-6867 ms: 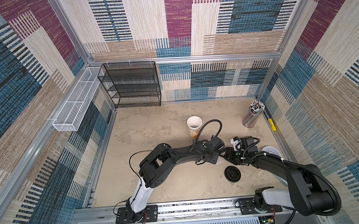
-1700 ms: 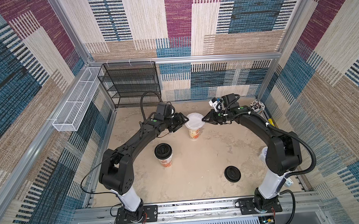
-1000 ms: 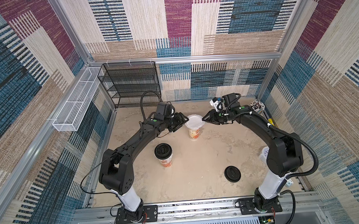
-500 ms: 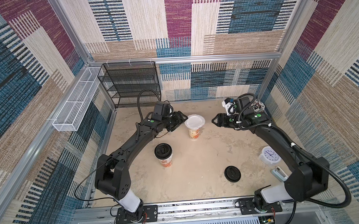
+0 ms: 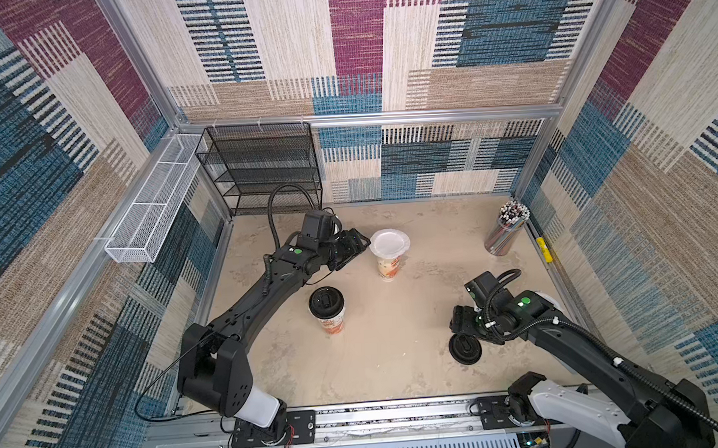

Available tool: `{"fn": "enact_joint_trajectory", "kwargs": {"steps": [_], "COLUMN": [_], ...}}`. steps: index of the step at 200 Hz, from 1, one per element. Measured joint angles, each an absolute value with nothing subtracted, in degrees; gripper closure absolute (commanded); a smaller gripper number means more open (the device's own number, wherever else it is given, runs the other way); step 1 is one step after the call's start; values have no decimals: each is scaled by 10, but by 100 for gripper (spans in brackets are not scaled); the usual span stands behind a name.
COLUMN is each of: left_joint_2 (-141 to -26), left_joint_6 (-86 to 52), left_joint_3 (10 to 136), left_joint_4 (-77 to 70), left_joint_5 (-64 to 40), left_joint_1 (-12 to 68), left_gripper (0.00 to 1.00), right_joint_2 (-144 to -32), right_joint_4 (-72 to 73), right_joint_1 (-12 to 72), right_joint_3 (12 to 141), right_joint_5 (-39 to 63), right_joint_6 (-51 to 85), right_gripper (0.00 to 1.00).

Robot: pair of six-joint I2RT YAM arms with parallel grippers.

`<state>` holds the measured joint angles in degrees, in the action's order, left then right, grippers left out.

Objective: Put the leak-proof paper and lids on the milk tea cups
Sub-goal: Pick up the cup lid from the center of the board.

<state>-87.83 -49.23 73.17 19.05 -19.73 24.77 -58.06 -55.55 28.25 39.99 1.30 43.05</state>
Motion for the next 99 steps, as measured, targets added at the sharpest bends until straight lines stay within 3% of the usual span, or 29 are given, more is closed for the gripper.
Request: {"fn": "enact_joint_trajectory", "kwargs": {"steps": [99], "left_joint_2": [-859], "left_joint_6": [-492], "left_joint_3": [720], "left_joint_4": [204], "left_joint_5": [-183], "left_joint_1": [248], "left_gripper": [28], "right_joint_2": [-643], "right_joint_4": [-523], "right_joint_1": [288], "right_joint_3": [347], "right_joint_5": [30], "right_joint_6": [473], "right_gripper": [23]}}
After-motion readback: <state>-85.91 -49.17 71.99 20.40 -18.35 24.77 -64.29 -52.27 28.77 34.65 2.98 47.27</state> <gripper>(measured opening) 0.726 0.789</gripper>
